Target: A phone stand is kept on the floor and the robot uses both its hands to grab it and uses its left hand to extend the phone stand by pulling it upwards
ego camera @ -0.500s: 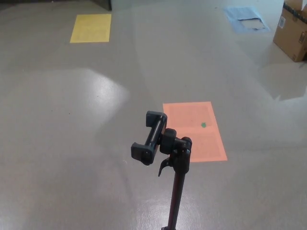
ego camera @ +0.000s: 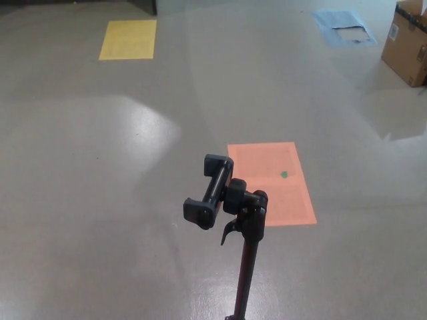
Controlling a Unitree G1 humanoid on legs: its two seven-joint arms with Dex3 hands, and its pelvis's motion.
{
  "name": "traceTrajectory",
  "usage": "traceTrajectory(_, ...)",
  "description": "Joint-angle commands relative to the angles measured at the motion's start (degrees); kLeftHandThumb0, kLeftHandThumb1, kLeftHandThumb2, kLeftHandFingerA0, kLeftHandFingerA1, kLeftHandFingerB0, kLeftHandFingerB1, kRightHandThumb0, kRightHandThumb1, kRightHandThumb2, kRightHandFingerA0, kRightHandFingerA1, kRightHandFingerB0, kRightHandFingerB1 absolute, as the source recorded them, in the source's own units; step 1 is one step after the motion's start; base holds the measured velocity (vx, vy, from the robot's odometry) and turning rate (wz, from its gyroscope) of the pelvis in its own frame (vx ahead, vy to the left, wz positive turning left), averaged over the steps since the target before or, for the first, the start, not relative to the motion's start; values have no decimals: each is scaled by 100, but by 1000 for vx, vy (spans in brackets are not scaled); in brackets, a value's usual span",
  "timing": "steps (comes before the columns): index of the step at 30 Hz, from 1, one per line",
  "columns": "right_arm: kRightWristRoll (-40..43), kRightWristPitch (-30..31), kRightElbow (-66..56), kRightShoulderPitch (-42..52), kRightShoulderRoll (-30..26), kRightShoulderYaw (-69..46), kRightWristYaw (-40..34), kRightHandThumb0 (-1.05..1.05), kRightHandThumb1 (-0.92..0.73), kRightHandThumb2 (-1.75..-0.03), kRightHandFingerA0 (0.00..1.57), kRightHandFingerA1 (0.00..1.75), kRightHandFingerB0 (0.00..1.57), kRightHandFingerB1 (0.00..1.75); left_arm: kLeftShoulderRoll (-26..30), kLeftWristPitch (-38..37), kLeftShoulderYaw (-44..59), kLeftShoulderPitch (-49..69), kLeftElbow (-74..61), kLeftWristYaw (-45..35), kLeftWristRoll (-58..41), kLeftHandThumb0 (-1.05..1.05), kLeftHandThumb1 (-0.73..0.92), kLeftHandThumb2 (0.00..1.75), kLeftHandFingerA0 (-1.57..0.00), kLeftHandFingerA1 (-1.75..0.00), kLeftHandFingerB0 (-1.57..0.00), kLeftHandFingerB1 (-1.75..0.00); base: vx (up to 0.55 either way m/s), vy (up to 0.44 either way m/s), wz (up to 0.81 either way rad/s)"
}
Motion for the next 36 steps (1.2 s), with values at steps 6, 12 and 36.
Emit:
traceTrajectory(6, 734, -161, -1620, -1156, -338, -420, 725, -105, -64, -101, 0, 16, 0, 7, -405, -578, 44, -1829, -1351, 282, -394, -54, 18, 94, 0, -60, 0, -56, 0, 0, 0)
traceTrajectory(12, 626, 320, -1642, -1728, -149, -259, 901, -105, -63, -105, 0, 15, 0, 10, -604, -468, -146, -2577, -1357, 367, 35, -54, 20, 94, 0, -58, -2, -56, 0, 0, 0)
traceTrajectory(36, 303, 1552, -817, -3482, 994, 702, 995, -105, -60, -106, 0, 17, 0, 7, -1583, -421, -1820, -3215, -1119, 644, 835, -42, 12, 87, -11, -59, -18, -60, 0, 0, 0)
